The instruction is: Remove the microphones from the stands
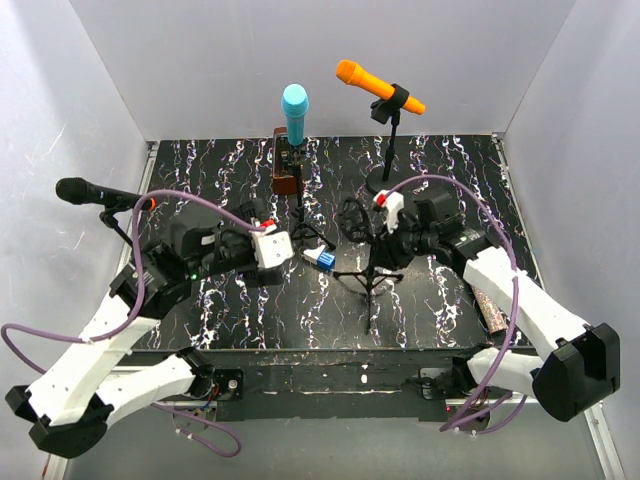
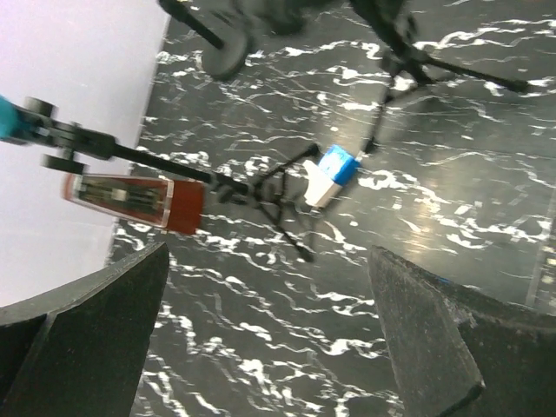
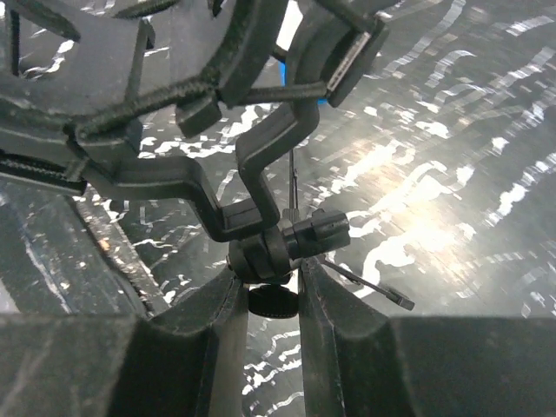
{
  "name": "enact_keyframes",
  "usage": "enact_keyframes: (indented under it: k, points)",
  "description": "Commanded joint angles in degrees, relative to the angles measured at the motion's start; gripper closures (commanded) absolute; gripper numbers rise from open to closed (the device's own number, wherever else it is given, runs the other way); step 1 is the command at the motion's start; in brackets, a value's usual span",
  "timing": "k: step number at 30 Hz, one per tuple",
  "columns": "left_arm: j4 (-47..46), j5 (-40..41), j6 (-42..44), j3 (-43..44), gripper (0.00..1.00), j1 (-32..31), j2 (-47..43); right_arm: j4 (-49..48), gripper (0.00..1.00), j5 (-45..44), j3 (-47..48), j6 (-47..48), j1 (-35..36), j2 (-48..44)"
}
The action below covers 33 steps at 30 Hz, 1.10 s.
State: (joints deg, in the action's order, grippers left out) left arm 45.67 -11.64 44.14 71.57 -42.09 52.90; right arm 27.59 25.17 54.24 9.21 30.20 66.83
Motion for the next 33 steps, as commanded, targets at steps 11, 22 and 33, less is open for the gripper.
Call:
enact_keyframes:
  k: [11, 22, 33]
  points:
    - [-11.0, -8.4, -20.7, -21.7, 0.02, 4.4, -10.9, -6.7, 0.93, -5.9, 11.1, 3.8, -23.3, 7.3]
    - [-16.7, -7.2, -27.3, -21.7, 0.02, 15.4, -4.1, -21.9, 0.92, -4.3, 12.8, -1.9, -34.7, 17.3]
    - [-23.4, -3.3, -29.2, -15.7, 0.02, 16.2, 2.4, -14.2, 0.33, -3.6, 16.2, -5.1, -34.6, 16.6]
